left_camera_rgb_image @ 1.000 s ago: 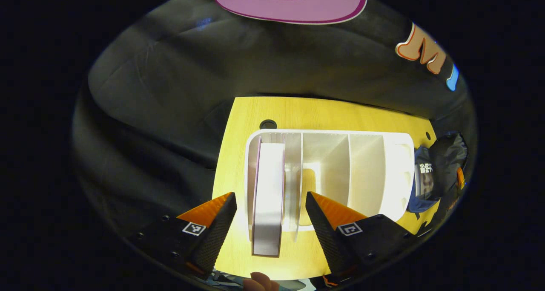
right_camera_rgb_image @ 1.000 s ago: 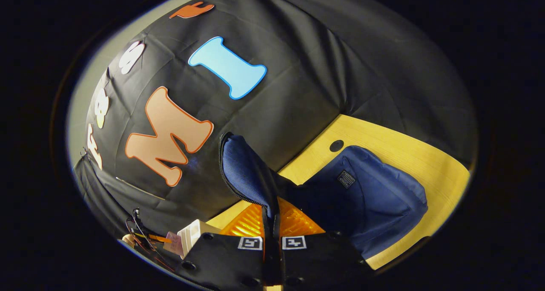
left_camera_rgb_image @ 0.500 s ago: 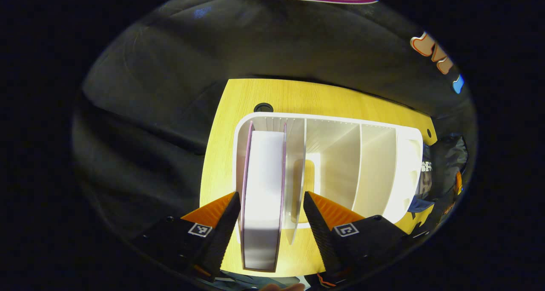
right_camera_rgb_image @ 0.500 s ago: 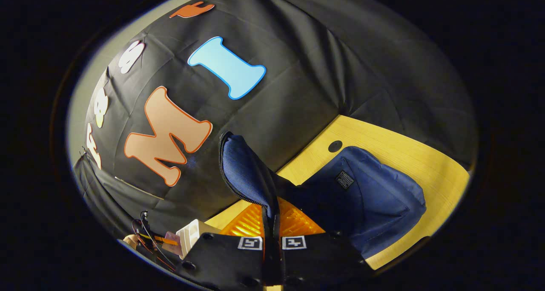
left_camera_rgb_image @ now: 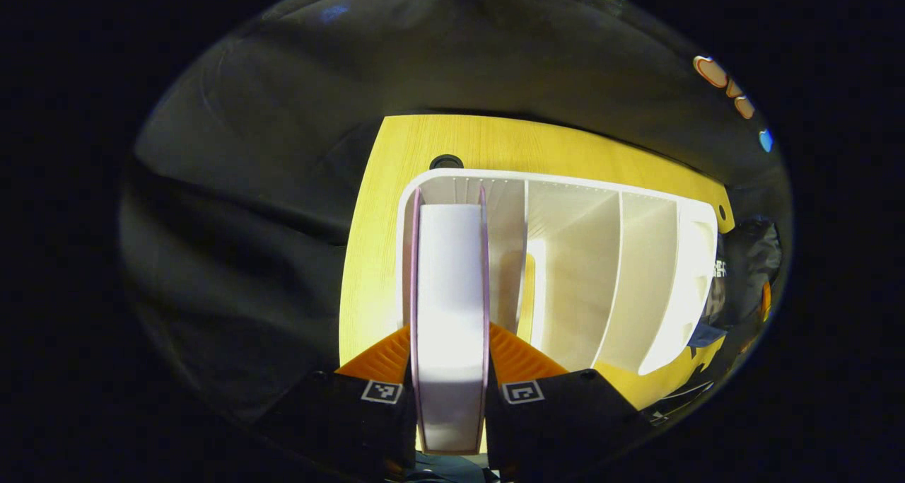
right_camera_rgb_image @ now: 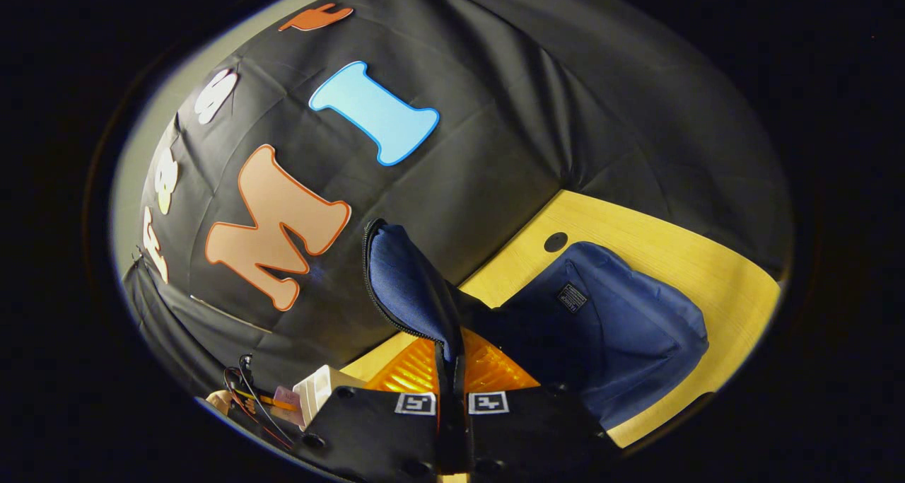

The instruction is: Open the schoolbag, grab two books from the bookshelf and put them into the schoolbag.

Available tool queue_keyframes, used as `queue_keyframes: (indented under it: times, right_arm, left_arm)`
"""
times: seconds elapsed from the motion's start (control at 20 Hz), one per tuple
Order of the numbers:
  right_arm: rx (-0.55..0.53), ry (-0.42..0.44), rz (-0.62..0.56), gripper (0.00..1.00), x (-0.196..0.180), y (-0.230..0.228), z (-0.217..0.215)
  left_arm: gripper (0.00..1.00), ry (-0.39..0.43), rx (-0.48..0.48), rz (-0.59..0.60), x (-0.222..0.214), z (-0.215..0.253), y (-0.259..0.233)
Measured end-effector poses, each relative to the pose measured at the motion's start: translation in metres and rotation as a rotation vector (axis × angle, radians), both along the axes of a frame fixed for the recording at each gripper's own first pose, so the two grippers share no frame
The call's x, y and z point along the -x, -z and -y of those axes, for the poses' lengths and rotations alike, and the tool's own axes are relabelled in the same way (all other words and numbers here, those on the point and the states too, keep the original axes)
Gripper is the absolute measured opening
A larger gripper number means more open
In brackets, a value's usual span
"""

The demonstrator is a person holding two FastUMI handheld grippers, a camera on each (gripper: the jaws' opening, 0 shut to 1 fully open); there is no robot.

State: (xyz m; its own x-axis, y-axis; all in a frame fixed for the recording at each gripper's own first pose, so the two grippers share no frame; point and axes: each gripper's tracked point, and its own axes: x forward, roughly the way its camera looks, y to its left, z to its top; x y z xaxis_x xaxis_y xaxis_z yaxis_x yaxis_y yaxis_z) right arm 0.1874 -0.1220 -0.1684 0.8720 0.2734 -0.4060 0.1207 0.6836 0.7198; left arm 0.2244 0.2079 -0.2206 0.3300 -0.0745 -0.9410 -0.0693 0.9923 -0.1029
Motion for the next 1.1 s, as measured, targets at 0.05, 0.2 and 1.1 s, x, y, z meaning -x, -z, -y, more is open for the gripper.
queue_keyframes:
  times: [0.05,0.2,1.1]
  right_arm:
    - [0.002,-0.001,0.000,0.03,0.001,-0.001,0.000]
    - [0.001,-0.001,0.000,0.03,0.000,-0.001,0.000]
    - [-0.019,0.003,0.003,0.03,-0.002,0.001,-0.002]
  left_arm:
    - [0.36,-0.001,0.001,-0.001,0.000,0.001,0.000]
    - [0.36,-0.002,0.003,-0.002,0.002,0.002,-0.001]
    - [0.34,0.035,0.003,0.135,0.006,-0.002,-0.072]
